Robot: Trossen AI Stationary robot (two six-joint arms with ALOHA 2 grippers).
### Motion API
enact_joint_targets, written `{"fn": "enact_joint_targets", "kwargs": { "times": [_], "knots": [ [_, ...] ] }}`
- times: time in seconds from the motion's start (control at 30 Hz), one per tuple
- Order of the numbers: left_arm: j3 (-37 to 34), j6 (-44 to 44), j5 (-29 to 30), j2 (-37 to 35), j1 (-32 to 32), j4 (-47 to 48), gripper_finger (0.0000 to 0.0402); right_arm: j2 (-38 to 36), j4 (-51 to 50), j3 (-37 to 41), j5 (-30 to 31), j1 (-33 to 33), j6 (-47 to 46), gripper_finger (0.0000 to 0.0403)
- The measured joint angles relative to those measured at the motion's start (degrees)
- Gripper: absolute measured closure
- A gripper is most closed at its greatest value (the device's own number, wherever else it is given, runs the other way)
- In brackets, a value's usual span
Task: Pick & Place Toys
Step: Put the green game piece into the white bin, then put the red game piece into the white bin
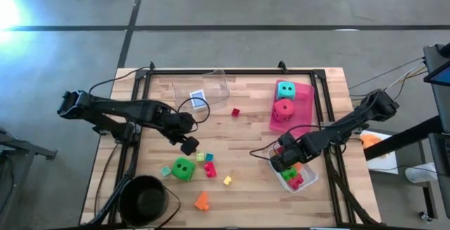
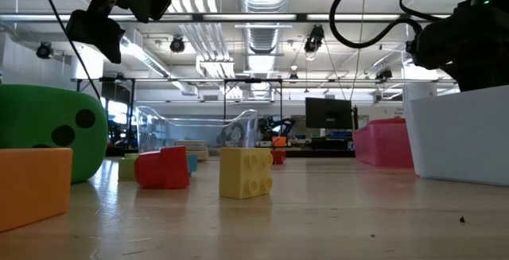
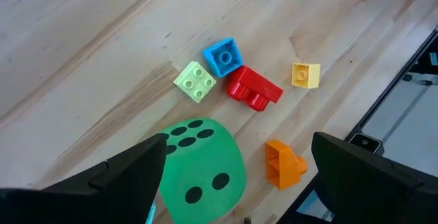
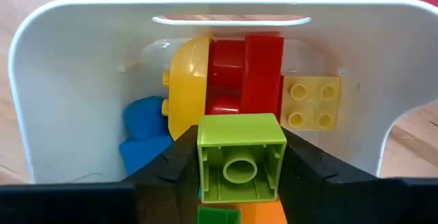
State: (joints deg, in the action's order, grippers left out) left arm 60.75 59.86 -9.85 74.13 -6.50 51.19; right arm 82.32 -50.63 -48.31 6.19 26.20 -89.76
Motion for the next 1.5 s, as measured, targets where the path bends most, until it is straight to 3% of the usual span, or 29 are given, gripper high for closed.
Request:
{"fn": "enact_joint_targets", "kwargs": {
  "times": [0.27, 0.5, 1.3, 1.5],
  "knots": [
    [0.0, 0.0, 0.0, 0.0, 0.0, -0.1, 0.0032, 0.0, 0.0, 0.0, 0.0, 0.0, 0.2, 0.0119],
    [0.0, 0.0, 0.0, 0.0, 0.0, -0.2, 0.0032, 0.0, -0.5, 0.0, -0.2, 0.0, -0.3, 0.0053],
    [0.0, -0.3, 0.0, 0.0, 0.0, -0.3, 0.0032, -2.9, -2.1, -1.5, 0.0, 0.0, 0.2, 0.0042],
    [0.0, -0.5, -0.2, 0.0, 0.0, -0.3, 0.0032, -5.9, -11.6, -9.0, 3.7, 0.7, 1.7, 0.0042]
  ]
}}
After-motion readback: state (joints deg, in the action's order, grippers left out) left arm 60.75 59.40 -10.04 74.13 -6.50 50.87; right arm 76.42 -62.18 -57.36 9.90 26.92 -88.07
